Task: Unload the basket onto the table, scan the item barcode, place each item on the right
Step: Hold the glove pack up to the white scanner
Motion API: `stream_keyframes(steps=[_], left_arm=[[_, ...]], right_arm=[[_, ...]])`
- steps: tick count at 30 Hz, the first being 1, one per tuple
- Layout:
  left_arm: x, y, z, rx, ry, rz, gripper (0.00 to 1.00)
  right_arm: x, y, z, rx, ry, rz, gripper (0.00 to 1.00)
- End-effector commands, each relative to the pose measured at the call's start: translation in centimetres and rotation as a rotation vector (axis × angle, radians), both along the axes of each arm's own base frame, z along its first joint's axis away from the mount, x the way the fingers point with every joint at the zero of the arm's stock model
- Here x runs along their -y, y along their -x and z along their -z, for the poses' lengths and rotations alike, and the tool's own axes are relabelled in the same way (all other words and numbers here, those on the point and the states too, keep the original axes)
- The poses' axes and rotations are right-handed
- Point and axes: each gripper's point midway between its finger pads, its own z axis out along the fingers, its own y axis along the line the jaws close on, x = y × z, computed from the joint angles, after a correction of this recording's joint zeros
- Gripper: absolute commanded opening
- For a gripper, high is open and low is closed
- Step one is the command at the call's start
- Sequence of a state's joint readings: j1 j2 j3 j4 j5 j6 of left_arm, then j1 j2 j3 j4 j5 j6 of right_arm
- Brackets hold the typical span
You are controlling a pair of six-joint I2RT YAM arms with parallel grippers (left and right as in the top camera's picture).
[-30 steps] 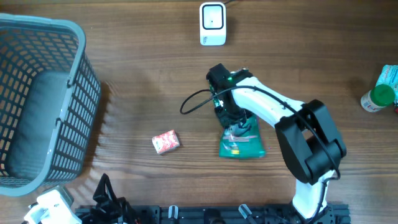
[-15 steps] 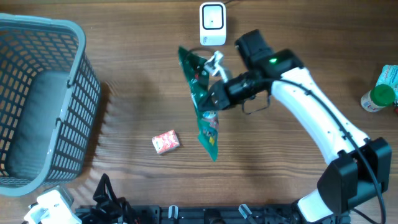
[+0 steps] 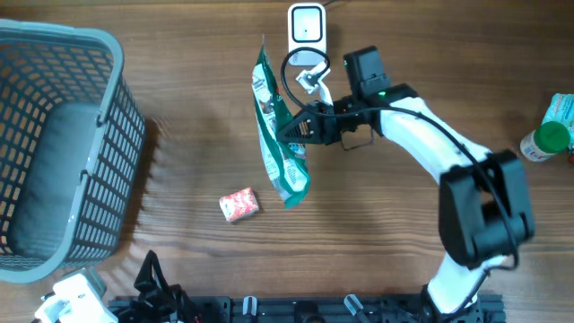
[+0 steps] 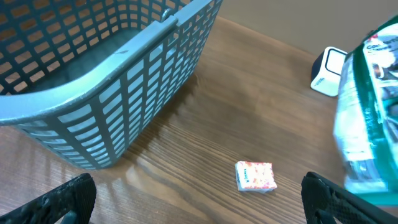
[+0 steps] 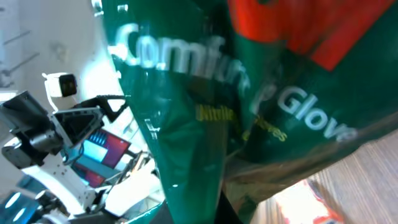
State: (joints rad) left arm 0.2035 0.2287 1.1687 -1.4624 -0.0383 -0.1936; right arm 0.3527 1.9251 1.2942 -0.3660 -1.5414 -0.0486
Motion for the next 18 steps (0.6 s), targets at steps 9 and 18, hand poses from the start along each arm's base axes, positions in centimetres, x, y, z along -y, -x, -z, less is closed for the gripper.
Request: stream_keyframes(steps=[9, 18], left_arm=[[0.0, 0.0, -0.1, 0.008, 0.002, -0.003, 1.0], [0.0, 0.0, -0.1, 0.008, 0.002, -0.003, 1.0]], right_arm=[[-0.3, -0.4, 1.8, 0.16, -0.13, -0.051, 0.04], [0.8, -0.4, 2.5, 0.129, -0.12, -0.019, 0.04]])
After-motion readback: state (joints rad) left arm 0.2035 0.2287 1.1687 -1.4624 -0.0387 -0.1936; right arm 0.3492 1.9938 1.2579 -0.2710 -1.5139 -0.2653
